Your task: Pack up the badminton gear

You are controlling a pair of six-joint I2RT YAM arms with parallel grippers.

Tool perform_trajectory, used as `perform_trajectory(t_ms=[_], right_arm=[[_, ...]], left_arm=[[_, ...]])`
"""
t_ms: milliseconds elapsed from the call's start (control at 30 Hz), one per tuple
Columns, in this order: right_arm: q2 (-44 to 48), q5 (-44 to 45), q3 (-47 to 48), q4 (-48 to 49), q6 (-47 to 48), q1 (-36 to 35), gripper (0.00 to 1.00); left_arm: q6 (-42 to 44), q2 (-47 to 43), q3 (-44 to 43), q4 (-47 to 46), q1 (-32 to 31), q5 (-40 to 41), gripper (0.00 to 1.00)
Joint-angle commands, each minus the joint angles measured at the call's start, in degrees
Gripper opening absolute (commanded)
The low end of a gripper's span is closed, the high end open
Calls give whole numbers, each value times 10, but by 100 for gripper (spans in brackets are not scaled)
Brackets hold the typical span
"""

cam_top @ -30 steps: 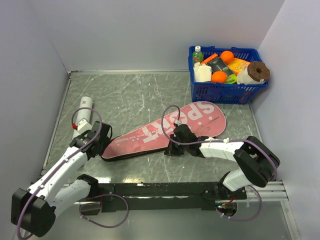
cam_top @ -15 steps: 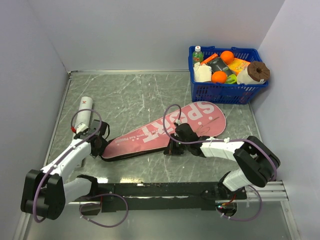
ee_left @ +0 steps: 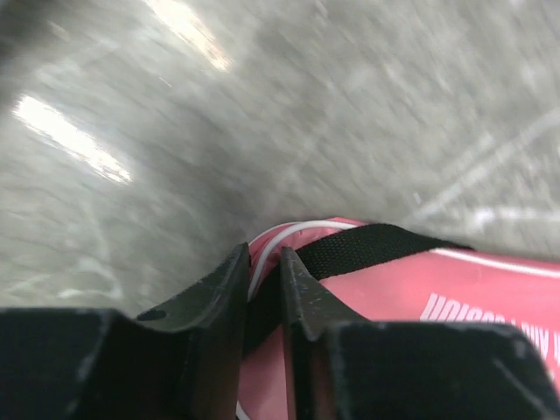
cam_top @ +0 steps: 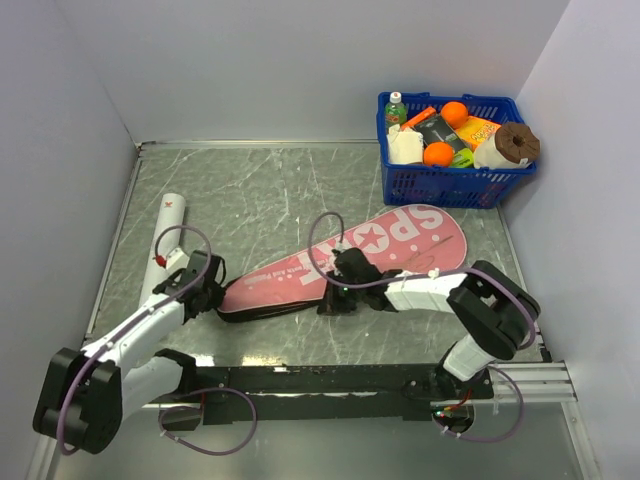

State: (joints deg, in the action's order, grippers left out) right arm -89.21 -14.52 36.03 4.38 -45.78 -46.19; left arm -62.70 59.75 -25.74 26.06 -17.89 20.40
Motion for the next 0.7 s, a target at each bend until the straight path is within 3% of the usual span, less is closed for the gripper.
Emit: perform_trajectory(t_ms=[0, 400, 667], right_arm=[[-30, 7, 69, -6, -14, -56, 0], [-167, -9, 250, -54, -77, -179, 0], [-209, -6, 313, -13, -85, -243, 0]], left_arm=[[-2, -31, 32, 7, -41, -82, 23], [-73, -217, 85, 42, -157, -98, 20], [-59, -256, 100, 16, -210, -129, 16]])
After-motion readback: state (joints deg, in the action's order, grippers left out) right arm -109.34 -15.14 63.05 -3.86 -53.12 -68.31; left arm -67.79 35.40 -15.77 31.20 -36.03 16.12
